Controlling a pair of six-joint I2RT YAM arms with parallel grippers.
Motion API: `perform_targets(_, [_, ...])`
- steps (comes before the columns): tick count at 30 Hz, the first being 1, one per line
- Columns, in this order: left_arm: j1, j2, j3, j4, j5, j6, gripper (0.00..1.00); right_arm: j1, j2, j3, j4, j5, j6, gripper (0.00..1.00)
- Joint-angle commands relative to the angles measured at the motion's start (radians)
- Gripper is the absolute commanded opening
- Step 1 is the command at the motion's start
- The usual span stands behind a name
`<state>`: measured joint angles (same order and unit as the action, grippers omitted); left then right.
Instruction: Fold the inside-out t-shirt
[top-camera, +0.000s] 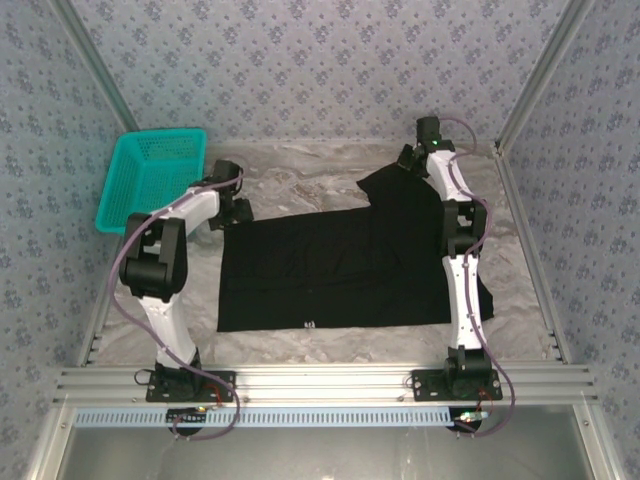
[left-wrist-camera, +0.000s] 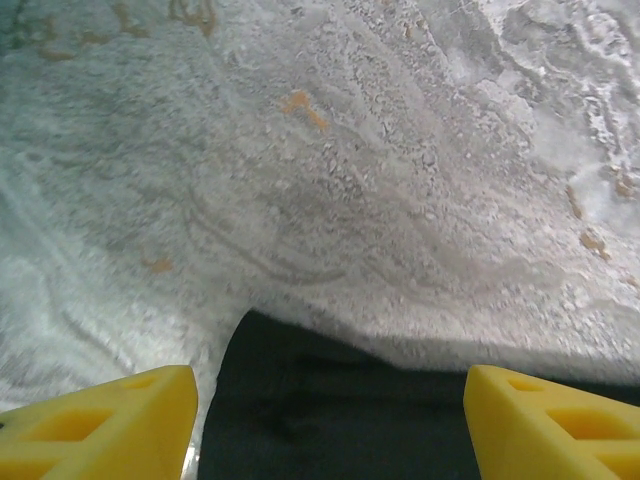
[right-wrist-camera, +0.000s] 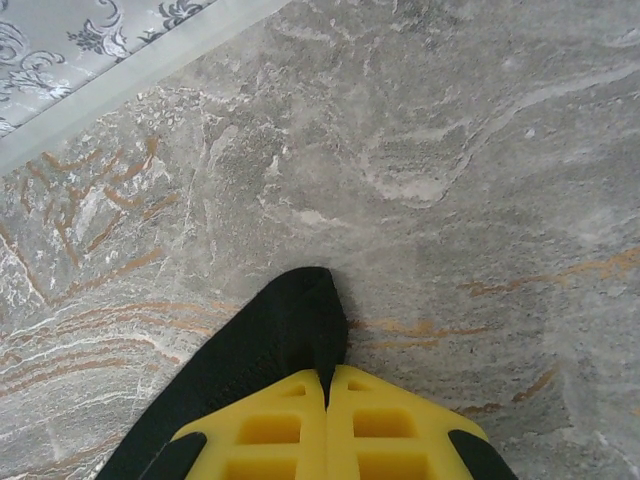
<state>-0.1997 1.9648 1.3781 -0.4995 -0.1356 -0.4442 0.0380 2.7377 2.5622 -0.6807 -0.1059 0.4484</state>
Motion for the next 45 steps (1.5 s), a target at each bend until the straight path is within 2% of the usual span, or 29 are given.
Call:
perform_targets(1, [0.004,0.049,0.065,-0.076,-0.009,0.026,0.7,0.006,-0.062,-0.02,-0.023,-0.017,-0.025,0.0])
perform_targets(9, [0.018,0.113,0.076,-0.088,0.008,0.041,0.65,0.009,-0.087,-0.045,-0.013,-0.025,-0.035,0.0])
perform_targets(12, [0.023,0.117,0.061,-0.074,0.021,0.039,0.6,0.009,-0.091,-0.048,-0.017,-0.019,-0.04,0.0])
perform_targets(18, [0.028,0.129,0.069,-0.054,0.03,0.041,0.38,0.008,-0.093,-0.053,-0.022,-0.003,-0.054,0.0])
perform_targets(23, [0.036,0.15,0.099,-0.051,0.051,0.048,0.15,-0.004,-0.099,-0.046,0.012,0.005,-0.083,0.0])
perform_targets(29, [0.039,0.161,0.173,-0.054,0.079,0.049,0.01,-0.042,-0.104,-0.021,0.075,-0.049,-0.091,0.0])
perform_targets(39, [0.071,0.225,0.425,-0.128,0.093,0.071,0.0,-0.082,-0.105,0.106,0.203,-0.167,-0.115,0.0])
perform_targets(45, [0.075,0.152,0.379,-0.092,0.163,0.057,0.0,-0.074,-0.193,0.06,0.109,-0.296,-0.249,0.0])
